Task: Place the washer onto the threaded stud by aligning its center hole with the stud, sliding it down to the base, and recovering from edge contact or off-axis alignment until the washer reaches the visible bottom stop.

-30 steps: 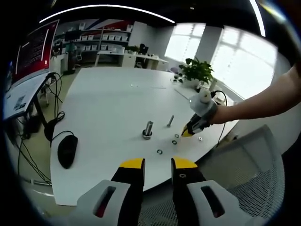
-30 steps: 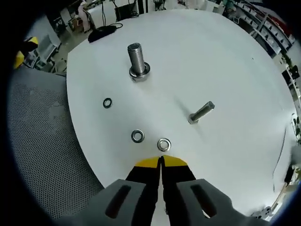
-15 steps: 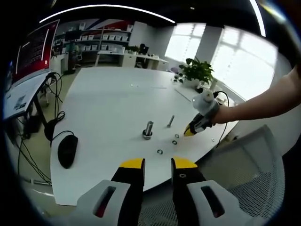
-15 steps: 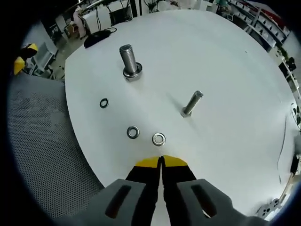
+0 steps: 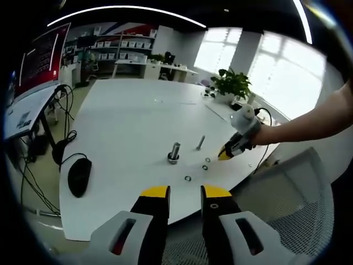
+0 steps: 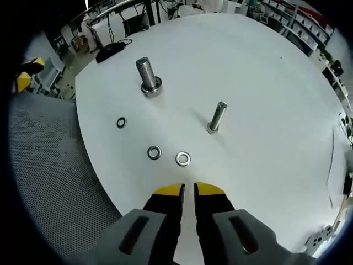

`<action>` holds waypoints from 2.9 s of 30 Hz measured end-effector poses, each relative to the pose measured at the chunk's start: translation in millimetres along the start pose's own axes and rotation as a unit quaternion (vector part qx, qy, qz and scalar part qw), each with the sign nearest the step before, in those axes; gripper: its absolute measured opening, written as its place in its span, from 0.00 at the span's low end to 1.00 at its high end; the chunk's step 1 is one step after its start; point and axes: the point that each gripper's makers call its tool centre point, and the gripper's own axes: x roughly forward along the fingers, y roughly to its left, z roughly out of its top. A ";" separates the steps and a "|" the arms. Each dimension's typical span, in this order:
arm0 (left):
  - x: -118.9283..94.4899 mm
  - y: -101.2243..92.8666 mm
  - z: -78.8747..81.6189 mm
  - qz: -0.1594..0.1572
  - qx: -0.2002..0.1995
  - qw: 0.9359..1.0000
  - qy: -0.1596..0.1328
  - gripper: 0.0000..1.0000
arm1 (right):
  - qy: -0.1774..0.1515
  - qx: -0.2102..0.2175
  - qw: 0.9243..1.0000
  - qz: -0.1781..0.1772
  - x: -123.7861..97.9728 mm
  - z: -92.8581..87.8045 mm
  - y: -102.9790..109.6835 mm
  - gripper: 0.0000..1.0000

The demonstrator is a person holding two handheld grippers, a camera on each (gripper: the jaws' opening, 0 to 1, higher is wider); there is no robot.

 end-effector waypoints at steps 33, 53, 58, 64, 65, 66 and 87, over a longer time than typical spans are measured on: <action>-1.4 0.3 1.1 0.003 -0.004 1.000 -0.005 0.21 | 0.042 0.039 0.997 -0.047 -43.7 -101.6 -36.2 0.25; 0.6 -2.9 -2.6 -0.003 0.003 1.000 0.010 0.21 | 0.067 0.050 0.996 -0.034 -54.1 -149.7 -39.8 0.26; 0.5 -2.4 -2.7 -0.002 0.003 1.000 0.010 0.21 | 0.081 0.036 0.996 -0.030 -53.9 -161.1 -39.5 0.26; 1.3 -3.6 -3.7 -0.004 0.005 1.000 0.013 0.21 | 0.073 0.061 0.995 -0.028 -52.5 -165.0 -36.5 0.27; 1.5 -3.9 -4.1 -0.005 0.006 1.000 0.015 0.21 | 0.074 0.062 0.995 -0.029 -50.6 -165.8 -37.4 0.27; 1.7 -4.2 -4.8 -0.005 0.007 1.000 0.017 0.21 | 0.075 0.067 0.994 -0.029 -48.1 -166.6 -38.3 0.27; 2.5 -4.5 -7.0 -0.006 0.009 1.000 0.024 0.20 | 0.080 0.052 0.995 -0.029 -43.9 -164.5 -39.5 0.20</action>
